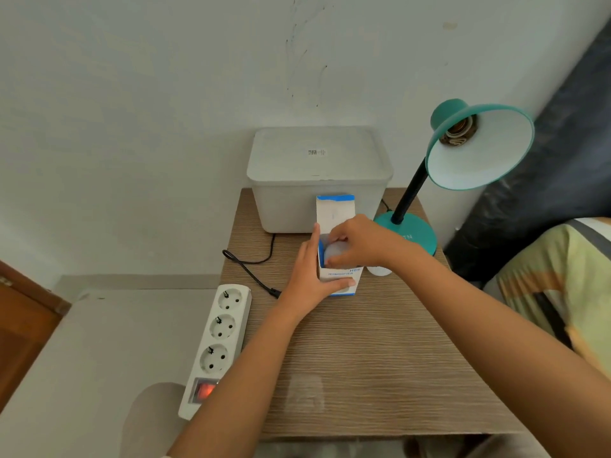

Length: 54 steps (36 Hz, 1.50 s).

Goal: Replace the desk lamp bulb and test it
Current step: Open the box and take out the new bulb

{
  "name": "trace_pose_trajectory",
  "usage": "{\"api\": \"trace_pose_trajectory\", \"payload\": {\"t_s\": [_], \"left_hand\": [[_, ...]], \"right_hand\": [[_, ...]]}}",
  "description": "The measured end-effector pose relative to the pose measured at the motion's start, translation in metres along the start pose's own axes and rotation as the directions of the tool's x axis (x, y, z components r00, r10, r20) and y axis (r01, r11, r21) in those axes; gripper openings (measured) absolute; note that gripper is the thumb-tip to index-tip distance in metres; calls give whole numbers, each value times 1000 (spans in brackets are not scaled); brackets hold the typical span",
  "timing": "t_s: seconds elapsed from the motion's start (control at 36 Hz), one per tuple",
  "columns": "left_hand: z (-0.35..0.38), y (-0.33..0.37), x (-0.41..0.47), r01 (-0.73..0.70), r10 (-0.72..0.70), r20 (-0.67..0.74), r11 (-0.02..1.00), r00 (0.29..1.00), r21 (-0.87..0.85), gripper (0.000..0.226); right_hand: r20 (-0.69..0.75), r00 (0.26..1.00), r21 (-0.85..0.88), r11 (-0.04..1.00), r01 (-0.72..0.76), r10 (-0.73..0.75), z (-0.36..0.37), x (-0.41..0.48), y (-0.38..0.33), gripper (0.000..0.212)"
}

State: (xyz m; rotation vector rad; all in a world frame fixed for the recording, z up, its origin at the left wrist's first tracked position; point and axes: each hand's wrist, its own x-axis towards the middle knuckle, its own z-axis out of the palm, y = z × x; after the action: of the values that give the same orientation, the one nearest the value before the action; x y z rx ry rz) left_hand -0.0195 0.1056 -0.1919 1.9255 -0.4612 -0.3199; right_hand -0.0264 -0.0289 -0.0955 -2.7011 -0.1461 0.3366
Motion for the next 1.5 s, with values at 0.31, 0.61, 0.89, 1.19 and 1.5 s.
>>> {"api": "trace_pose_trajectory", "payload": {"t_s": [0.31, 0.61, 0.89, 1.19, 1.5], "left_hand": [[0, 1, -1, -9, 9, 3, 1000, 1000, -22, 119], [-1, 3, -3, -27, 27, 13, 1000, 1000, -4, 118], [-1, 3, -3, -23, 23, 3, 1000, 1000, 2, 119], [-8, -7, -12, -49, 50, -29, 998, 998, 30, 112], [2, -3, -21, -35, 36, 6, 999, 999, -16, 108]], "right_hand": [[-164, 983, 77, 992, 101, -88, -2, -30, 12, 49], [-166, 984, 127, 988, 91, -69, 11, -50, 16, 32], [-485, 868, 157, 987, -28, 102, 28, -56, 14, 29], [-486, 704, 667, 740, -84, 518, 22, -23, 43, 23], [-334, 798, 707, 693, -140, 502, 19, -2, 50, 17]]}}
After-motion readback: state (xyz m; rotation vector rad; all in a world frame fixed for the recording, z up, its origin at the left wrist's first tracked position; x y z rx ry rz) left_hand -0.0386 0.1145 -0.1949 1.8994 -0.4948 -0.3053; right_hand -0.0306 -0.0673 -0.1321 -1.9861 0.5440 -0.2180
